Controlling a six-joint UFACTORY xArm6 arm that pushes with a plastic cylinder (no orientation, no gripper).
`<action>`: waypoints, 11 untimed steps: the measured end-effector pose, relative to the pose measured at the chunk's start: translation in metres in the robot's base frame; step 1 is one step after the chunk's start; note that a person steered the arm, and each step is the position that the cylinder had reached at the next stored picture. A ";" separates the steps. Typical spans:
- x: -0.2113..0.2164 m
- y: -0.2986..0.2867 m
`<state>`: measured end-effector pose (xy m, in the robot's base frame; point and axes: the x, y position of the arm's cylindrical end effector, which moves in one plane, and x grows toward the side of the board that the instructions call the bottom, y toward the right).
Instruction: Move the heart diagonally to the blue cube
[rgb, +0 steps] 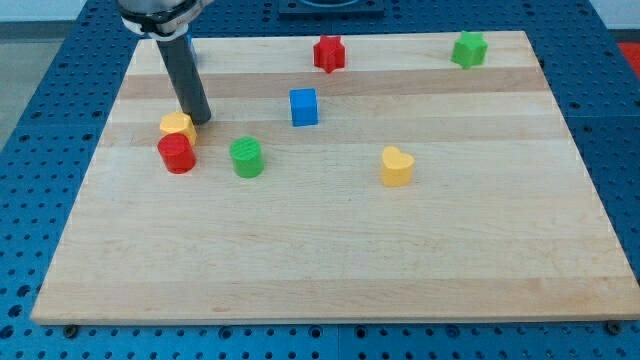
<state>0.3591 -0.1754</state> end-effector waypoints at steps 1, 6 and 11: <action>0.000 0.008; 0.020 0.021; 0.098 0.199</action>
